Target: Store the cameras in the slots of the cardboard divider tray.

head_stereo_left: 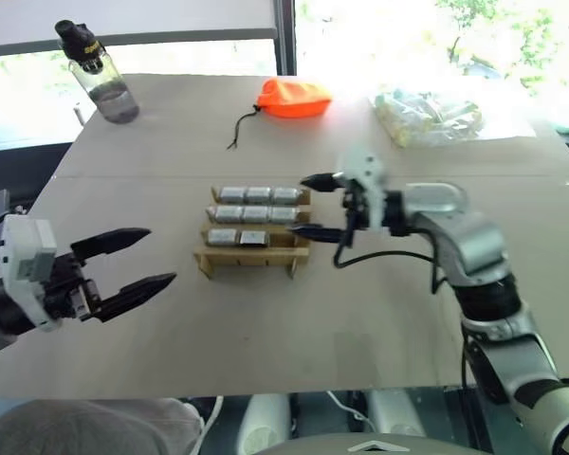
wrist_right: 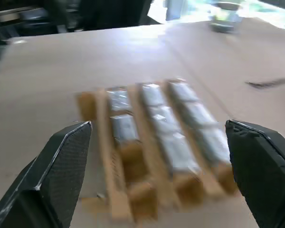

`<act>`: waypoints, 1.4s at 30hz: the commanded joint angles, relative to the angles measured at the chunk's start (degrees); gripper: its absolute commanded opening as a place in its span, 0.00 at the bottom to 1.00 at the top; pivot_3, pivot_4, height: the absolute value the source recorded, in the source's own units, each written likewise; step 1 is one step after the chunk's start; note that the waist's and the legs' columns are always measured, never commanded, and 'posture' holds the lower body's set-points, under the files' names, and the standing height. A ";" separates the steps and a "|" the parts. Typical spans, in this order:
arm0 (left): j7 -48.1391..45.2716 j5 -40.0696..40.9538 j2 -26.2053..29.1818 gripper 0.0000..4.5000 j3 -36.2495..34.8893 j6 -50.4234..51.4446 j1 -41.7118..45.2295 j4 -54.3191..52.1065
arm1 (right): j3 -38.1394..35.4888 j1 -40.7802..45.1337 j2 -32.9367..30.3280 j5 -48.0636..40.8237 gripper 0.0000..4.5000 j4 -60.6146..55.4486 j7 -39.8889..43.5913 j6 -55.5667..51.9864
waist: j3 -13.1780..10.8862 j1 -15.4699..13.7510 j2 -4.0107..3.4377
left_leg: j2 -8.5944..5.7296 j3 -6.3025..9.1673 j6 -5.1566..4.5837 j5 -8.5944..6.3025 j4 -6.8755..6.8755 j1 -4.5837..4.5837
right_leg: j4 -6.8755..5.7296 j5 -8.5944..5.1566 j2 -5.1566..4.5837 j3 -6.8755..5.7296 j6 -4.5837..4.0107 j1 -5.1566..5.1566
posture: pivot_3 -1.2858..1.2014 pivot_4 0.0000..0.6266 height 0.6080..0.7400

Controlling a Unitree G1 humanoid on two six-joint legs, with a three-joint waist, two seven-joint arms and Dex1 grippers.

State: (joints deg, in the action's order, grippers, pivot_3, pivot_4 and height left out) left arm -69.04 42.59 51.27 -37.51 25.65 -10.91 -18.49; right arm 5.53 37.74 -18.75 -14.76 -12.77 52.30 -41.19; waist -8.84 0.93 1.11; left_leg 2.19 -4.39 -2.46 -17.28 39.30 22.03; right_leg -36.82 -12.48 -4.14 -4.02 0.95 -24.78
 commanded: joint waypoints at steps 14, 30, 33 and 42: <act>-4.35 -1.01 3.20 1.00 16.03 -0.74 20.79 5.81 | -18.85 -24.71 -2.88 4.51 0.99 -13.40 -28.80 -0.91 | -0.02 -0.03 -0.03 | 0.02 -0.24 -0.02 0.01 -0.06 -0.08 | -0.01 -0.02 0.43 0.14 0.04 -0.02 | 0.52 0.24 1.00; -6.24 -2.74 5.16 1.00 17.24 -0.79 21.78 4.42 | -20.57 -22.16 1.57 2.64 0.99 5.36 -34.80 8.87 | -0.04 -0.13 -0.07 | 0.04 -0.30 -0.02 0.01 -0.06 -0.12 | -0.01 -0.02 0.50 0.24 0.04 -0.01 | 0.52 0.24 1.00; -6.34 -2.96 5.61 1.00 16.71 -0.84 21.03 3.42 | -20.39 -21.93 1.38 2.26 0.99 6.47 -34.72 9.58 | -0.04 -0.15 -0.07 | 0.04 -0.28 -0.02 0.01 -0.06 -0.11 | 0.00 -0.02 0.49 0.24 0.05 -0.01 | 0.52 0.24 1.00; -6.82 -1.91 6.53 1.00 16.07 -0.03 20.76 2.64 | -18.59 -22.25 0.00 2.90 0.16 5.08 -34.30 11.68 | -0.04 -0.13 -0.07 | 0.05 -0.27 -0.02 0.01 -0.06 -0.13 | -0.02 -0.02 0.49 0.24 0.05 -0.01 | 0.52 0.24 1.00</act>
State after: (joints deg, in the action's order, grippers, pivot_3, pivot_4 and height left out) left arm -75.72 39.98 56.85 -19.70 25.85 9.85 -14.74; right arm -13.12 14.96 -17.72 -11.78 -5.15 17.63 -30.97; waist -8.89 0.80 1.04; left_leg 2.24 -4.66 -2.48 -17.27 39.24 21.90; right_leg -36.84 -12.50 -3.65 -3.78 0.99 -24.79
